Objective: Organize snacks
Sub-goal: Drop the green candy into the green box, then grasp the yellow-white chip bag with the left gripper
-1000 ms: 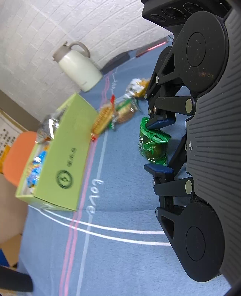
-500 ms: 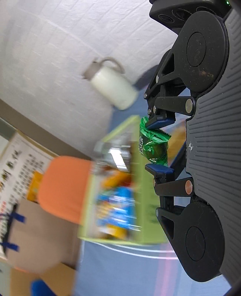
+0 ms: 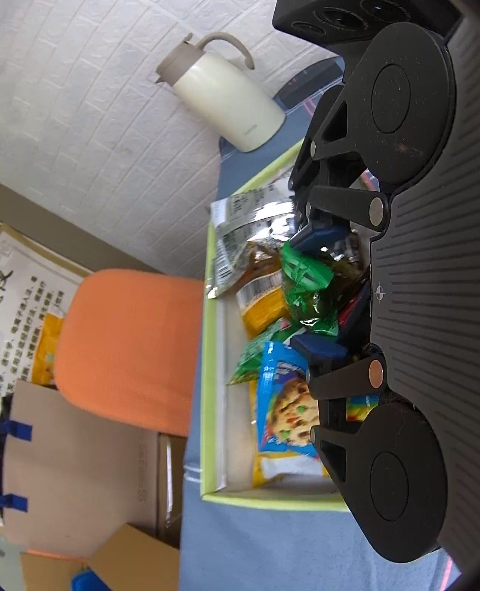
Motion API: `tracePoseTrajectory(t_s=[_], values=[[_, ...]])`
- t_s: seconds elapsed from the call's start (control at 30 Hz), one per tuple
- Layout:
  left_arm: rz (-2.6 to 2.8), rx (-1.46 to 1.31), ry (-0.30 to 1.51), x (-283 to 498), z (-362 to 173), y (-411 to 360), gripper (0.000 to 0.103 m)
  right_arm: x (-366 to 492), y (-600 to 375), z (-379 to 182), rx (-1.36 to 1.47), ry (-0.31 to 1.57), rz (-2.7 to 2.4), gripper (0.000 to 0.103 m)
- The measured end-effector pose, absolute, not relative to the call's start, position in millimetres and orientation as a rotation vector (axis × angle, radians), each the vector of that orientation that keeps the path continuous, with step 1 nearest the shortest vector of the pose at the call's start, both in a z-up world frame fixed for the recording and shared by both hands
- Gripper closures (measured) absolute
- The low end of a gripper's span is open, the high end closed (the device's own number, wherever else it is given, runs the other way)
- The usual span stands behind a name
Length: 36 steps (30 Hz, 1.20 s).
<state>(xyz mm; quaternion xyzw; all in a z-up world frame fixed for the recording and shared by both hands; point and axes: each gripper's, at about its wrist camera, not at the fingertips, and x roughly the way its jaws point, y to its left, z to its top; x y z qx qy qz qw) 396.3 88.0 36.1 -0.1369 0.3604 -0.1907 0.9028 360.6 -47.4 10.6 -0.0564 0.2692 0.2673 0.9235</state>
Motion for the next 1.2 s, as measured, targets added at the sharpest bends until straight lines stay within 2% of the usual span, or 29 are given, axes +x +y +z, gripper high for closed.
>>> tracePoseTrajectory(t_s=[0.03, 0.1, 0.23, 0.3, 0.4, 0.5, 0.73, 0.87, 0.97, 1.13, 1.2], values=[[-0.394, -0.275, 0.74, 394.9, 36.7, 88.0, 0.065, 359.4, -46.9, 10.9, -0.119, 0.551, 0.55, 0.021], [-0.401, -0.272, 0.725, 390.6, 40.5, 89.0, 0.055, 351.9, -50.0, 14.6, -0.121, 0.537, 0.544, 0.019], [-0.377, -0.322, 0.62, 367.2, 64.3, 100.7, 0.044, 328.6, -69.4, 36.6, -0.086, 0.485, 0.54, 0.013], [-0.372, -0.361, 0.568, 344.1, 77.5, 111.3, 0.034, 303.9, -89.5, 46.7, -0.084, 0.446, 0.52, 0.01], [-0.388, -0.378, 0.541, 302.8, 83.5, 121.8, 0.029, 254.4, -130.6, 41.6, -0.057, 0.436, 0.433, 0.01], [-0.406, -0.42, 0.575, 265.5, 65.1, 119.8, 0.028, 216.5, -170.9, 19.9, 0.009, 0.51, 0.316, 0.009], [-0.508, -0.611, 0.88, 241.0, -17.6, 69.5, 0.04, 165.9, -220.5, -15.2, 0.13, 0.632, 0.205, 0.009], [-0.53, -0.609, 0.923, 241.0, -17.1, 43.1, 0.04, 169.1, -218.0, -23.7, 0.111, 0.645, 0.25, 0.009], [-0.568, -0.537, 0.906, 239.5, -5.6, 22.1, 0.045, 177.7, -219.6, -34.4, 0.13, 0.664, 0.286, 0.009], [-0.661, -0.408, 0.936, 258.9, -1.3, -23.1, 0.058, 179.3, -216.1, -41.6, 0.129, 0.684, 0.344, 0.009], [-0.67, -0.341, 0.98, 266.1, -9.2, -41.9, 0.074, 179.4, -211.0, -41.5, 0.109, 0.686, 0.355, 0.009]])
